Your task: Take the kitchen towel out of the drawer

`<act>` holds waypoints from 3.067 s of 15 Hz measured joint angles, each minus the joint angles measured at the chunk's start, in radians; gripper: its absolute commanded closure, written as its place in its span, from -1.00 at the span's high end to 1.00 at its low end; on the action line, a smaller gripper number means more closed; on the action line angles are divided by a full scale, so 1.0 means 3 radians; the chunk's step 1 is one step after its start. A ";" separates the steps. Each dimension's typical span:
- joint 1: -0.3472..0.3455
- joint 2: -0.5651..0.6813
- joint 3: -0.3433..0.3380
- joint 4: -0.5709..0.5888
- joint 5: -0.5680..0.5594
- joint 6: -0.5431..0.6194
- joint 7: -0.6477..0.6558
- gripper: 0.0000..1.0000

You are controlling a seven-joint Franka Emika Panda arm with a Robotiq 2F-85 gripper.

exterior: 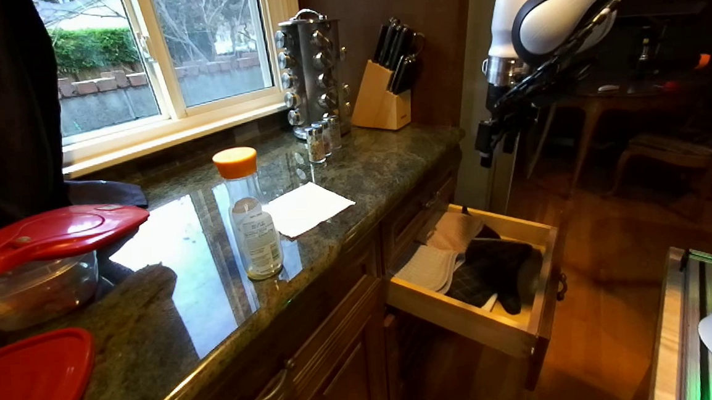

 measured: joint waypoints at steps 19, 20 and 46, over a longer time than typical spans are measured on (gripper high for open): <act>-0.0005 0.1458 0.0038 0.0188 0.0455 0.1181 -0.0353 1.00; -0.0009 0.1536 0.0059 0.0219 0.0522 0.1193 -0.0385 1.00; -0.0345 0.3151 0.0436 0.1267 0.0737 0.1831 -0.0281 0.55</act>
